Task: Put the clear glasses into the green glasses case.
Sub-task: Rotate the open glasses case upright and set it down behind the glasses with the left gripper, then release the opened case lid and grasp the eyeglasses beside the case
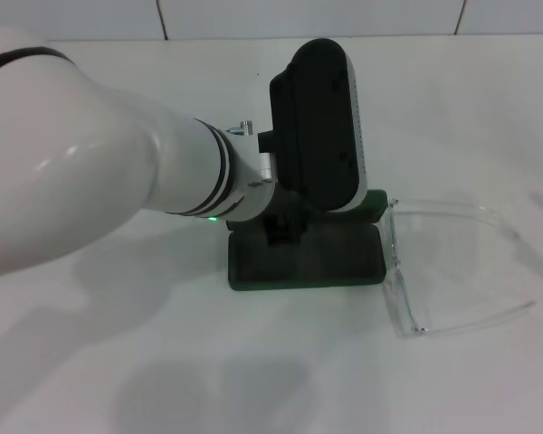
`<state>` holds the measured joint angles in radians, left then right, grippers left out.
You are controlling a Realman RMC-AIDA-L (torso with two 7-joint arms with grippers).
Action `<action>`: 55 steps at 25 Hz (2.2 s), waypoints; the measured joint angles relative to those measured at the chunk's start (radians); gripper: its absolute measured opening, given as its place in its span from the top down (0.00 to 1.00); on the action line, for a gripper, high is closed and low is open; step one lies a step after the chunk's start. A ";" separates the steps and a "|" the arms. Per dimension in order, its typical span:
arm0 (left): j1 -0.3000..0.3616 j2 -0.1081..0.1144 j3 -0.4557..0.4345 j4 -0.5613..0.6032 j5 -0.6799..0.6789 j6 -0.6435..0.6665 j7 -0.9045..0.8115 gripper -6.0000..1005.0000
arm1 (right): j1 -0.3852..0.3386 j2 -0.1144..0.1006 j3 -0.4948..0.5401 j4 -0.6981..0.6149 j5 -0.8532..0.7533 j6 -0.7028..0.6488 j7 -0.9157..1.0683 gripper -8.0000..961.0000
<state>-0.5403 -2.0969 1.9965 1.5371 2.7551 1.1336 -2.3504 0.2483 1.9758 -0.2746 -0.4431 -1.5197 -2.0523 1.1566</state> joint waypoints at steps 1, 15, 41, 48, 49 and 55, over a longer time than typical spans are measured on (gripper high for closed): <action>0.000 0.000 0.000 0.000 0.000 0.000 0.000 0.75 | 0.000 0.000 0.000 0.000 0.000 0.000 0.000 0.25; 0.022 0.001 -0.011 0.074 -0.015 0.017 -0.005 0.57 | -0.002 0.000 -0.009 0.000 -0.005 0.014 -0.013 0.26; 0.302 0.009 -1.011 0.023 -1.277 0.543 0.504 0.52 | 0.316 -0.014 -0.712 -0.689 -0.581 0.270 1.146 0.26; 0.286 0.014 -1.021 -0.130 -1.275 0.550 0.656 0.52 | 0.474 -0.003 -0.807 -0.666 -0.667 0.258 1.462 0.26; 0.285 0.015 -1.022 -0.145 -1.277 0.552 0.673 0.52 | 0.496 -0.001 -0.820 -0.658 -0.684 0.259 1.488 0.26; 0.303 0.014 -1.024 -0.190 -1.271 0.567 0.776 0.53 | 0.609 0.032 -0.852 -0.608 -0.854 0.275 1.558 0.26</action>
<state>-0.2368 -2.0831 0.9724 1.3469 1.4840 1.7002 -1.5741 0.8575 2.0077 -1.1262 -1.0510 -2.3732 -1.7769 2.7142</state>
